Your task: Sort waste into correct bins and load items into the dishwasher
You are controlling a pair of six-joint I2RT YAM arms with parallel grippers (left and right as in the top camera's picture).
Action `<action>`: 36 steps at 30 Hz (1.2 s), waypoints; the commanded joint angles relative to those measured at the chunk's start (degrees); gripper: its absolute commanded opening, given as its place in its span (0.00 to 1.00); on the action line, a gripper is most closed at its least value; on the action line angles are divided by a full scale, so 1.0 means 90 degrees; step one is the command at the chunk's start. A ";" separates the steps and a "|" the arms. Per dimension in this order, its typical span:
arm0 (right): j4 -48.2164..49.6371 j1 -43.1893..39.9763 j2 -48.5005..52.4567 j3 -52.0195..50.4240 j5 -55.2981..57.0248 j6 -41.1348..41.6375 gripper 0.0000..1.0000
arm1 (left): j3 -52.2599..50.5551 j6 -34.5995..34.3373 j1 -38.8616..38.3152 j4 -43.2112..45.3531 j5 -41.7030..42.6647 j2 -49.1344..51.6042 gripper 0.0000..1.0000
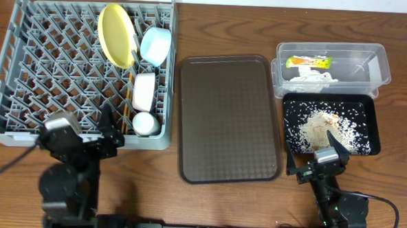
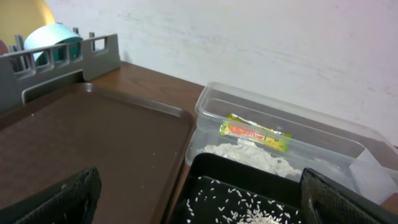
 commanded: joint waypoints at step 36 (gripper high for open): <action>-0.0010 -0.0034 -0.0039 -0.0015 -0.0056 0.0068 0.99 | -0.3679 0.0818 0.0036 0.1409 0.0134 -0.2178 0.88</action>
